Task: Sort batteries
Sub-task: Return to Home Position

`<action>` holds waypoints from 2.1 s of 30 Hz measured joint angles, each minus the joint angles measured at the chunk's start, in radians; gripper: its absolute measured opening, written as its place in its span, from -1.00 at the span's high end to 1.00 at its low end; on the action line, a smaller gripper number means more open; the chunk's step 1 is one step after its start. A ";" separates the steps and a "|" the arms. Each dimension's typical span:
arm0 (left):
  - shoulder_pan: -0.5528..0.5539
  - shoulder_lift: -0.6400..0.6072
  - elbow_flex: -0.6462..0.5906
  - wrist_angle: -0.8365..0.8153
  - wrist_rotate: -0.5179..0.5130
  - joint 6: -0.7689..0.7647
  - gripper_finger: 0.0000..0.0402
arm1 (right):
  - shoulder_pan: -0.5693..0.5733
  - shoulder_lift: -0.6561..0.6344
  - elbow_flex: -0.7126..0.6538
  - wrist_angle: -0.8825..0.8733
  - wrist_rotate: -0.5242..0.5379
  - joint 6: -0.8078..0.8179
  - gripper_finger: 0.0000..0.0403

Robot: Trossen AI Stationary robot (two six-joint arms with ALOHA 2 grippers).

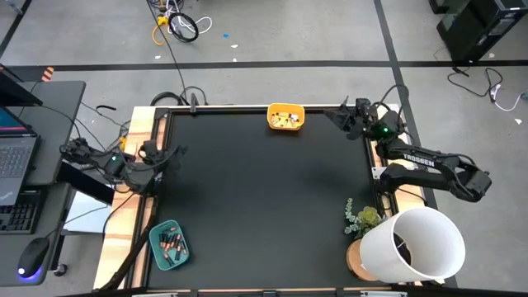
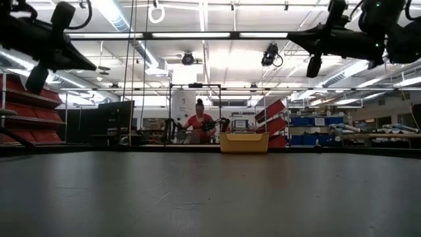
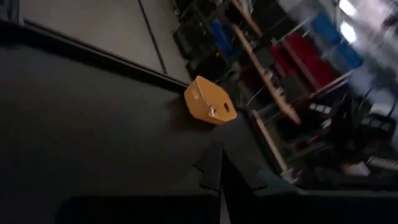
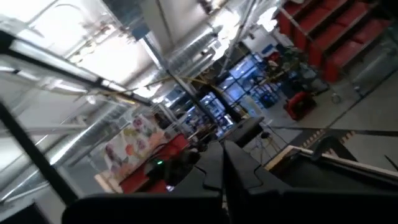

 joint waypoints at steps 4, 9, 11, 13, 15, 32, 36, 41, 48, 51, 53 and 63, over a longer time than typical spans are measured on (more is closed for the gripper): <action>0.000 -0.087 -0.098 0.133 -0.044 0.061 0.94 | -0.025 0.000 -0.066 0.095 -0.025 0.028 1.00; 0.000 -0.161 -0.161 0.209 -0.095 0.173 0.94 | -0.091 0.000 -0.133 0.122 -0.019 0.054 1.00; 0.000 -0.192 -0.181 0.206 -0.109 0.178 0.94 | -0.114 0.000 -0.160 0.118 -0.019 0.057 1.00; 0.000 -0.220 -0.207 0.206 -0.111 0.179 0.94 | -0.130 0.000 -0.179 0.118 -0.019 0.069 1.00; 0.001 -0.220 -0.229 0.205 -0.113 0.163 0.94 | -0.140 0.000 -0.190 0.121 -0.026 0.076 1.00; 0.088 -0.220 -0.249 0.205 -0.316 0.204 0.92 | -0.232 0.004 -0.295 -0.003 -0.089 -0.058 1.00; 0.090 -0.220 -0.249 0.207 -0.281 0.204 0.89 | -0.232 0.004 -0.295 -0.015 -0.089 -0.058 0.99; 0.090 -0.220 -0.249 0.206 -0.217 0.203 0.88 | -0.232 0.004 -0.295 -0.015 -0.089 -0.057 1.00; 0.090 -0.220 -0.249 0.205 -0.343 0.363 0.88 | -0.232 0.003 -0.295 -0.017 -0.089 -0.057 0.99; 0.090 -0.220 -0.249 0.205 -0.367 0.407 0.88 | -0.218 -0.058 -0.295 -0.052 -0.081 -0.055 1.00; 0.090 -0.220 -0.249 0.206 -0.323 0.410 0.88 | -0.199 -0.113 -0.294 -0.059 -0.066 -0.056 0.99; 0.090 -0.220 -0.249 0.209 0.003 0.412 0.88 | -0.074 -0.494 -0.294 -0.081 -0.064 -0.056 0.99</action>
